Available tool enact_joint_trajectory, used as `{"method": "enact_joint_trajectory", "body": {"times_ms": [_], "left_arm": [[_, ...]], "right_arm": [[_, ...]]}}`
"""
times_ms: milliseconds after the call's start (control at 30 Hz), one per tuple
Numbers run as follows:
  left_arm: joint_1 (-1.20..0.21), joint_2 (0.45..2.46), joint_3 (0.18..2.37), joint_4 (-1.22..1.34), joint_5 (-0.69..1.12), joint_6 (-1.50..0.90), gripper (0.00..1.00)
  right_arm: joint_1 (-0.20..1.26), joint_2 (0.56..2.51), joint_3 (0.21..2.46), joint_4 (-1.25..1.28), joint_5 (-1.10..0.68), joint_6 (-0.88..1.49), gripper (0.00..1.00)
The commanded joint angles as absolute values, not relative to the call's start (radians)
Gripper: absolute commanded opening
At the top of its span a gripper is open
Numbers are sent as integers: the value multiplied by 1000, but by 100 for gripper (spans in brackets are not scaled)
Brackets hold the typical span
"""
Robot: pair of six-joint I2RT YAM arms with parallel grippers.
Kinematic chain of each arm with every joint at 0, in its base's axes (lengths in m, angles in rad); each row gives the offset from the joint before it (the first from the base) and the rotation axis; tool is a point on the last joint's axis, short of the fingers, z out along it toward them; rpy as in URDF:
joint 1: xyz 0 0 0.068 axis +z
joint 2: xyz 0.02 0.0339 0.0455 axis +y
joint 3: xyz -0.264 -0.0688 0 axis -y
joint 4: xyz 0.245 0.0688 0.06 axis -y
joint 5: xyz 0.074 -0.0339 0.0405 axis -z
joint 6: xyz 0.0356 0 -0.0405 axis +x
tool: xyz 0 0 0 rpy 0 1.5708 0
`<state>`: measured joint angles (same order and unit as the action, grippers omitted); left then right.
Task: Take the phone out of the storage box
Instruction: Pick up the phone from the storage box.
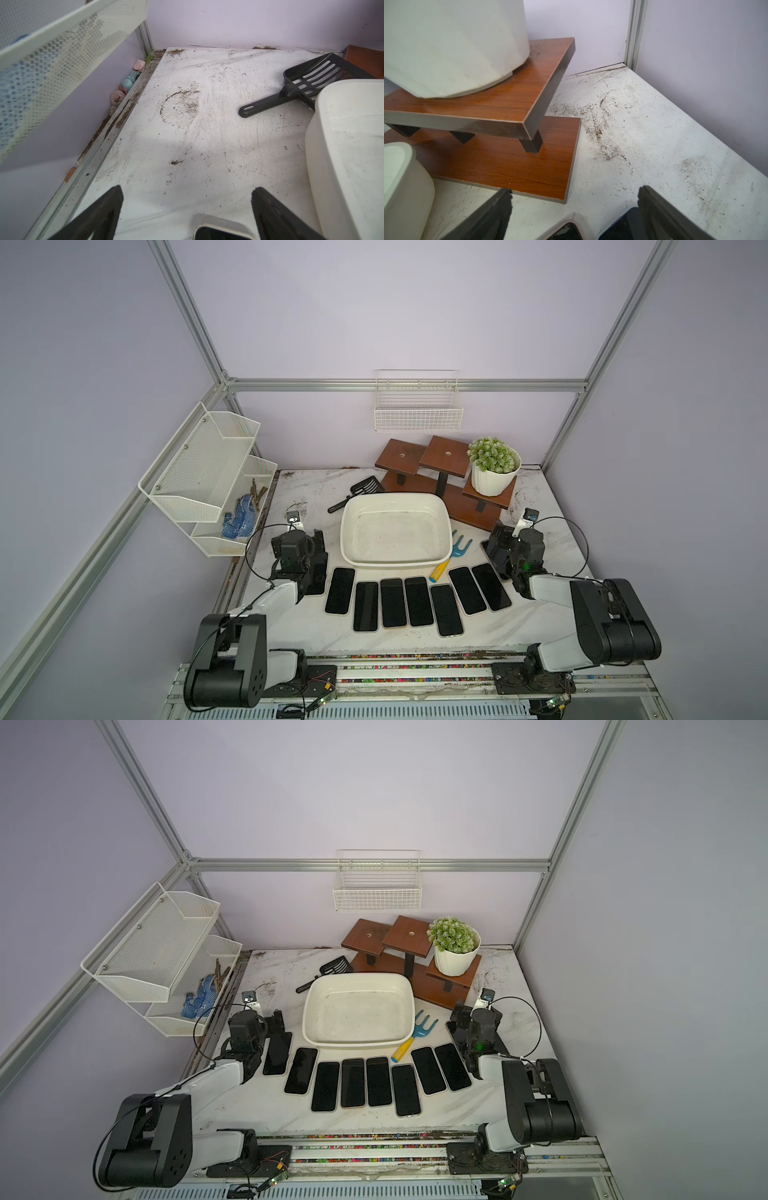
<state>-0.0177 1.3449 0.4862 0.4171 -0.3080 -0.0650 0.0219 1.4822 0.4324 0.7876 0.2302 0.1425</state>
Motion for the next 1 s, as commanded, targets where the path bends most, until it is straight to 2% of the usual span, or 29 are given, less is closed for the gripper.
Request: {"method": "enact_joint_trajectory", "body": {"times_ms": [0, 467, 767, 967], "left_arm": [[-12, 1401, 510, 585, -264, -24, 100], [-10, 1536, 395, 859, -154, 17, 100], [8, 1550, 406, 857, -163, -12, 100], [14, 1552, 410, 851, -153, -16, 100]], "right_arm": [[15, 1487, 424, 847, 229, 126, 100], [15, 1454, 335, 959, 117, 83, 100], [16, 1534, 304, 1104, 43, 40, 100], [17, 1534, 315, 1093, 25, 26, 100]]}}
